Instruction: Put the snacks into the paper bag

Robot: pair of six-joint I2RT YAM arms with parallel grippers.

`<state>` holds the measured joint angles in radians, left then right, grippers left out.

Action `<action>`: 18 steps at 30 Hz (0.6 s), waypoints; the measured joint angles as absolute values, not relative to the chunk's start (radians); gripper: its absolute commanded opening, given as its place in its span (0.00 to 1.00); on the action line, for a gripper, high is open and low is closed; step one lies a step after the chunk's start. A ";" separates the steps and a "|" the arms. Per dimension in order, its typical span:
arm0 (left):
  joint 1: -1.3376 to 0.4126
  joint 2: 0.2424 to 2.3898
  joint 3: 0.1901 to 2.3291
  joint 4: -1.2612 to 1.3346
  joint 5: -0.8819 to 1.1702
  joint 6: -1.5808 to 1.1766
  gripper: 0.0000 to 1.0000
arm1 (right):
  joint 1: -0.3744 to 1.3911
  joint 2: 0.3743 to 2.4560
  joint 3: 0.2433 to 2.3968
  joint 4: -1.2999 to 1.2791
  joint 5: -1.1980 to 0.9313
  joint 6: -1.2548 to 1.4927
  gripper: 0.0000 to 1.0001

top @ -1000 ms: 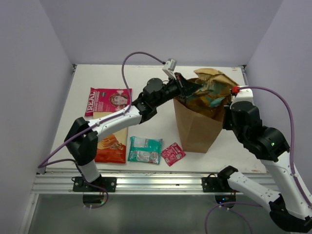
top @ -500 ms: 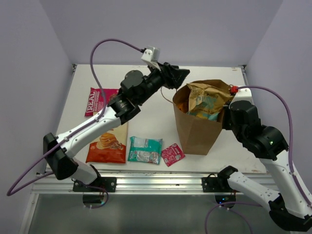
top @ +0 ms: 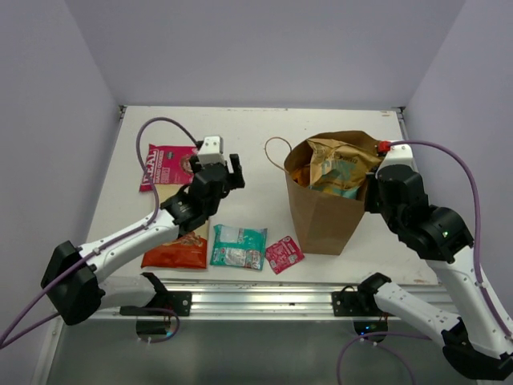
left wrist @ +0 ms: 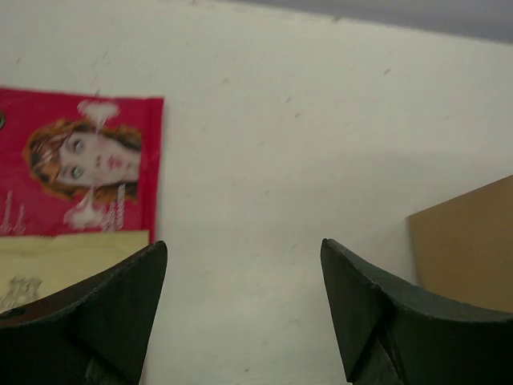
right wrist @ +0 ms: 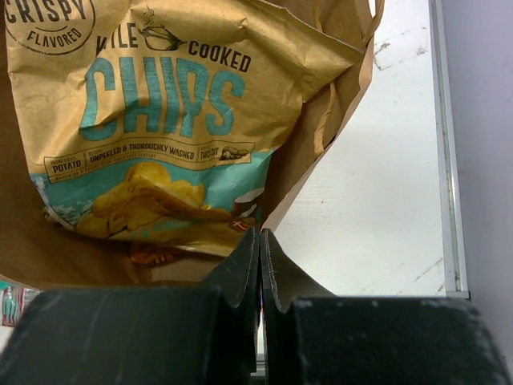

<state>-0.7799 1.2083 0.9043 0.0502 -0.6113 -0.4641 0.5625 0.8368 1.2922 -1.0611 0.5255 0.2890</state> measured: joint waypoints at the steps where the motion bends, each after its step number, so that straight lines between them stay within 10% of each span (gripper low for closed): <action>1: -0.765 1.221 0.865 0.010 -0.616 -0.485 0.82 | 0.562 0.837 1.292 -1.060 0.522 0.287 0.00; 18: -0.221 1.151 0.767 -0.294 -0.557 -0.549 0.82 | 0.562 0.863 1.259 -0.964 0.482 0.233 0.00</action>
